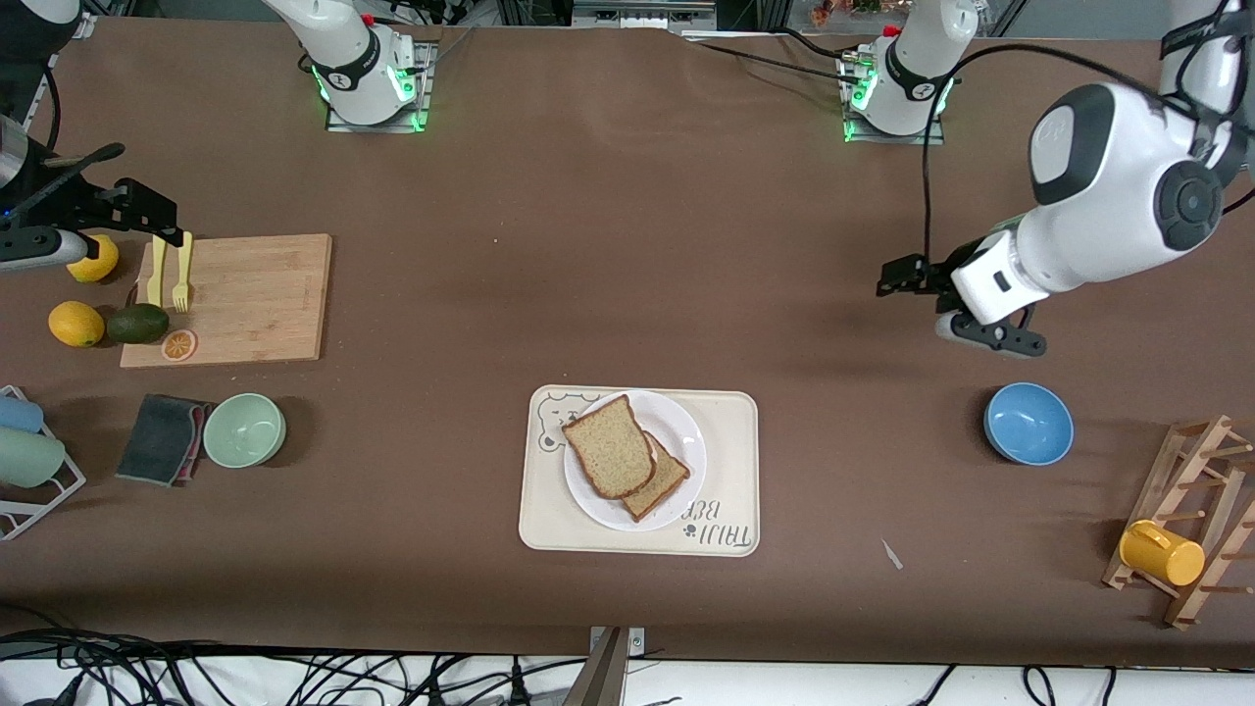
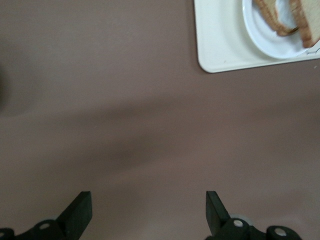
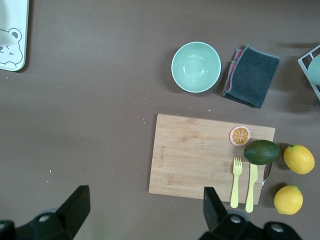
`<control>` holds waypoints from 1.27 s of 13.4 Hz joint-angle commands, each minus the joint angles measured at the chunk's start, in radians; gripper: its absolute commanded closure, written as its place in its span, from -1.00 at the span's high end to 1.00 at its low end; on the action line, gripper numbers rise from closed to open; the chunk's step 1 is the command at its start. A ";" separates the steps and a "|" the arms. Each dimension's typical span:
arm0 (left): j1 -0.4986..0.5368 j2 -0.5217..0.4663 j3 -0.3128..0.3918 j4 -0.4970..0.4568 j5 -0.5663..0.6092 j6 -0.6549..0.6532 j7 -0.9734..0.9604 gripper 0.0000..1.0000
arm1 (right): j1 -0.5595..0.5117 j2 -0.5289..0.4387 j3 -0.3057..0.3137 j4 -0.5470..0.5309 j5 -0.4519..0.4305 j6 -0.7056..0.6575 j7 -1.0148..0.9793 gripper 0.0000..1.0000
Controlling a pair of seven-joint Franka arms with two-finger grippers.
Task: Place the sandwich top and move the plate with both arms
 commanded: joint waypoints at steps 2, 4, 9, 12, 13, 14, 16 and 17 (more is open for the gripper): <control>0.028 -0.027 -0.007 0.113 0.138 -0.176 -0.012 1.00 | 0.004 0.005 0.002 0.029 -0.001 -0.018 0.000 1.00; 0.033 -0.027 -0.003 0.183 0.172 -0.263 -0.012 1.00 | 0.004 0.008 0.002 0.036 0.000 -0.020 -0.001 1.00; 0.045 -0.016 -0.003 0.318 0.238 -0.385 -0.077 1.00 | 0.004 0.008 0.002 0.037 0.000 -0.020 0.000 1.00; 0.046 -0.016 -0.004 0.322 0.240 -0.391 -0.089 1.00 | 0.004 0.008 0.002 0.037 0.000 -0.020 0.000 1.00; 0.052 -0.018 -0.001 0.329 0.240 -0.391 -0.089 1.00 | 0.004 0.008 0.002 0.037 0.000 -0.020 0.000 1.00; 0.053 -0.016 0.003 0.352 0.240 -0.397 -0.081 1.00 | 0.004 0.008 0.002 0.037 0.000 -0.020 0.000 1.00; 0.057 -0.015 0.005 0.363 0.241 -0.406 -0.077 1.00 | 0.004 0.008 0.002 0.037 0.002 -0.020 0.002 1.00; 0.059 -0.015 0.005 0.363 0.241 -0.406 -0.077 1.00 | 0.004 0.008 0.002 0.037 0.002 -0.020 0.000 1.00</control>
